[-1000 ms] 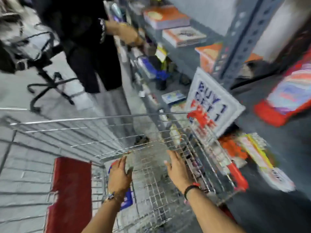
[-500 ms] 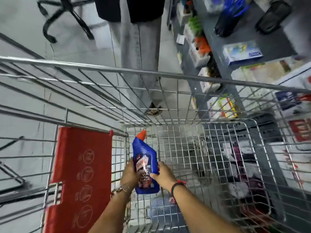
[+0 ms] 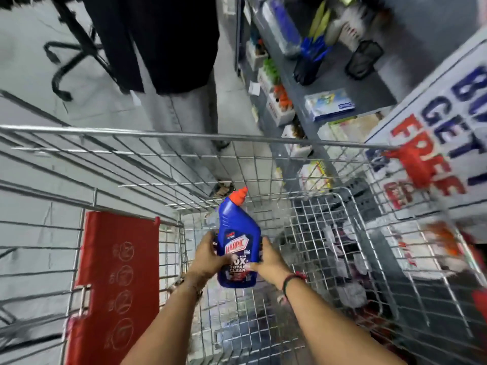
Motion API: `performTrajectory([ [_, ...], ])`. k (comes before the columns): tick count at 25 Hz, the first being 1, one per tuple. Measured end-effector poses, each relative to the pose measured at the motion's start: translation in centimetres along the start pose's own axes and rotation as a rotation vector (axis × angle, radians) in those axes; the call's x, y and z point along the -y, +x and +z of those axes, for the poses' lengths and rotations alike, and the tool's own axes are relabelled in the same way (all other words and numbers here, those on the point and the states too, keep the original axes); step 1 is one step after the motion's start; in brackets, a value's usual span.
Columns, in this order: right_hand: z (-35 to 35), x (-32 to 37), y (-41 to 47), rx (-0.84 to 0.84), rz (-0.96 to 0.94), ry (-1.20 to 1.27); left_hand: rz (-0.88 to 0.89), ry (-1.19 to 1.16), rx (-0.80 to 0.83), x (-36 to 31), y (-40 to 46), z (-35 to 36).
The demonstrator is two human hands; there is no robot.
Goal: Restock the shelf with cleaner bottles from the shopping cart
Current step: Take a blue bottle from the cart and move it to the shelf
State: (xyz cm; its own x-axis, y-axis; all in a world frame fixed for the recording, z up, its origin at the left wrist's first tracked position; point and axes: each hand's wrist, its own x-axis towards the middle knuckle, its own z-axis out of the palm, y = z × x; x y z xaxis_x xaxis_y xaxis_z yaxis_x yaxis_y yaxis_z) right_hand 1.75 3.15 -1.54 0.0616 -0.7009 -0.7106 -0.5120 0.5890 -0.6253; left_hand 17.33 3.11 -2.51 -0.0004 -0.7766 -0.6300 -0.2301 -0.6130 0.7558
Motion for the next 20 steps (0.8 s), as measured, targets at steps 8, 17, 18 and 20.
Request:
performTrajectory([
  [8, -13.3, 3.0, -19.1, -0.353, -0.392, 0.219, 0.567, 0.078, 0.177, -15.4, -13.1, 7.7],
  [17, -21.0, -13.6, -50.7, -1.021, -0.463, 0.330, 1.021, 0.172, 0.777, -20.7, -38.9, 28.3],
  [18, -21.1, -16.1, -53.7, -1.103, -0.433, 0.335, 1.050, 0.198, 0.835, -20.3, -41.6, 31.1],
  [20, -21.3, -20.1, -58.2, -1.247, -0.378, 0.337, 1.099, 0.222, 0.913, -19.3, -45.5, 35.7],
])
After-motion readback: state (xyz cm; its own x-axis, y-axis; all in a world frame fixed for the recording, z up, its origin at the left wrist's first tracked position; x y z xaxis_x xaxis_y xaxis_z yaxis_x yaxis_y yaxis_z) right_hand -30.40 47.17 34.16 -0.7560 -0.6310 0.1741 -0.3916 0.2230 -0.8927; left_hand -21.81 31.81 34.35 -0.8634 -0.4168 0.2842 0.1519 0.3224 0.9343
